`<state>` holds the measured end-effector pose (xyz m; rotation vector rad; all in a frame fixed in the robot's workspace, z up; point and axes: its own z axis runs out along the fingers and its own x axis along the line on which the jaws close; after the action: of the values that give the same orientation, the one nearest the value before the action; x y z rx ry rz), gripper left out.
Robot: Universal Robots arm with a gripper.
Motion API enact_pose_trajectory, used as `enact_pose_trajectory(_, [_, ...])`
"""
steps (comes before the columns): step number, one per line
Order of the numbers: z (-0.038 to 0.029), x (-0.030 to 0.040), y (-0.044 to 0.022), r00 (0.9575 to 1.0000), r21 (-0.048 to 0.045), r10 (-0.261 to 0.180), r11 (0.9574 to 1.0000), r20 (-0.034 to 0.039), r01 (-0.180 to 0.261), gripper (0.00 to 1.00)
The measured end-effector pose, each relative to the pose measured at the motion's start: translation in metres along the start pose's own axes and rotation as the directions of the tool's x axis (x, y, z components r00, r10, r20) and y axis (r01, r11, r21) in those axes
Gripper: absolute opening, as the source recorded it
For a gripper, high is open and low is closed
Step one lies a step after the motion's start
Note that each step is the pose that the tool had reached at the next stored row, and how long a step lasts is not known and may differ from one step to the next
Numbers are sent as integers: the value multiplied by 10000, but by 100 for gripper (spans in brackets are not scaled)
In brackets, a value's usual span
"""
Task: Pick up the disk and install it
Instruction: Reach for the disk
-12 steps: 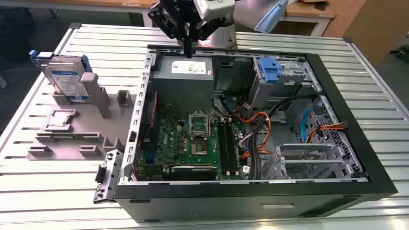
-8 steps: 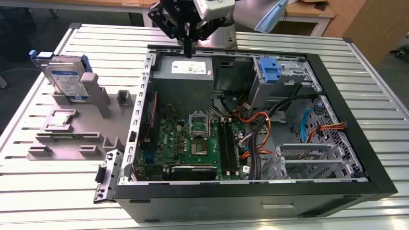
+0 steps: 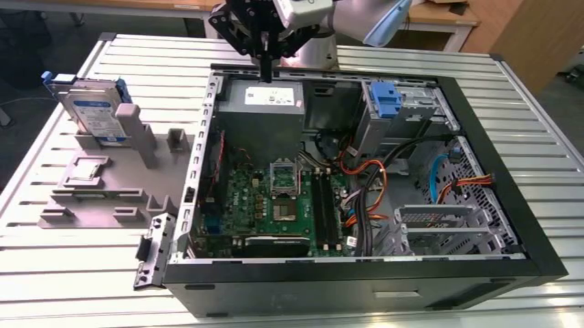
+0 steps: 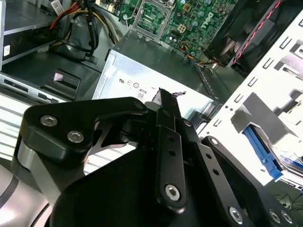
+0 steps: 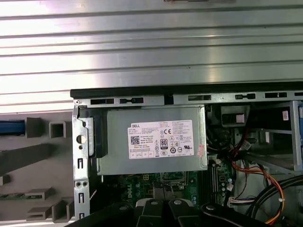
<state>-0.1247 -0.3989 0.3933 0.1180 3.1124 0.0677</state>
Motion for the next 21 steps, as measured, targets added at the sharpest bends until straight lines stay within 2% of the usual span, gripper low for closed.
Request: enact_pose_trajectory(21, [7,69,-6,10000,1,0,10000,-7,0,10])
